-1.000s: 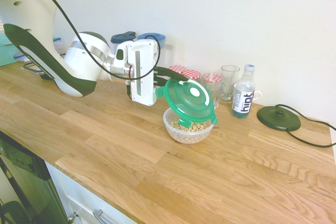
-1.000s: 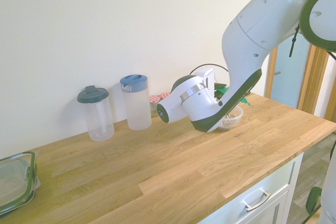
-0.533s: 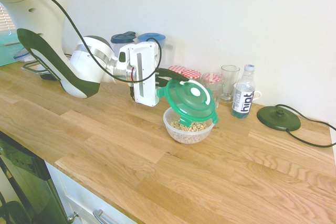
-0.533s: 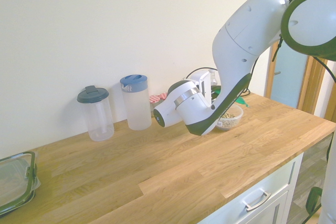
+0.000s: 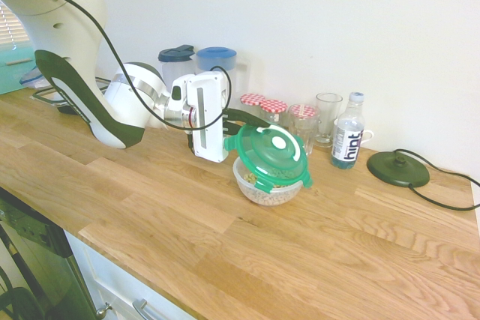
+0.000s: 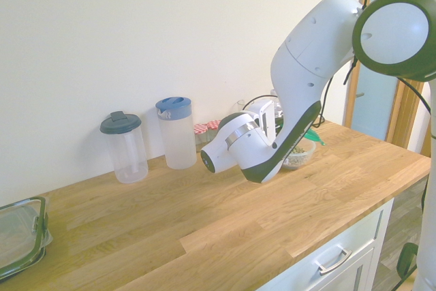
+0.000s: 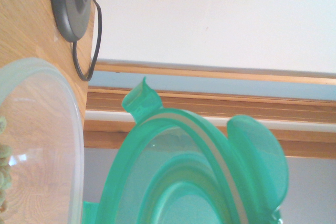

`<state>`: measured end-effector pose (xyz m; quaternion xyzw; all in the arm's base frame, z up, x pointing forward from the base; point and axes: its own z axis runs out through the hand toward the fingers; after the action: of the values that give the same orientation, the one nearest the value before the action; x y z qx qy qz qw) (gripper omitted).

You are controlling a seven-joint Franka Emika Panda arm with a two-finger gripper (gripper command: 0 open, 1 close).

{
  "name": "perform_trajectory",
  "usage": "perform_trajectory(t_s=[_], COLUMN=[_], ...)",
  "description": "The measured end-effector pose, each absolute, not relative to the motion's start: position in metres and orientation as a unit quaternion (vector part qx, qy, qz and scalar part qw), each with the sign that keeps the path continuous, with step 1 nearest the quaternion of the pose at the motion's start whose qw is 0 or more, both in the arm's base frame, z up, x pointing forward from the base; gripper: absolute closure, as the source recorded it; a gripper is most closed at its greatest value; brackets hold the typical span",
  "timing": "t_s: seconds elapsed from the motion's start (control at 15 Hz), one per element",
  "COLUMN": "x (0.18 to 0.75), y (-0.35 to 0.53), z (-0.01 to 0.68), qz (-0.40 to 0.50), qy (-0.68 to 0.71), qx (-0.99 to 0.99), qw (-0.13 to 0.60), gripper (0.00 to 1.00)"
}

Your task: Cover the lid of food container

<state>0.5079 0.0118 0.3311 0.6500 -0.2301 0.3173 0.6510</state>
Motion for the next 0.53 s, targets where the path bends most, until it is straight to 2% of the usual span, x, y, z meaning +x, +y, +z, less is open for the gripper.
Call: perform_trajectory(t_s=[0.53], x=[0.5111], y=[0.0159], z=[0.3253], qz=[0.322], qy=[-0.231], qx=[0.650], qw=[0.649], gripper=[1.00])
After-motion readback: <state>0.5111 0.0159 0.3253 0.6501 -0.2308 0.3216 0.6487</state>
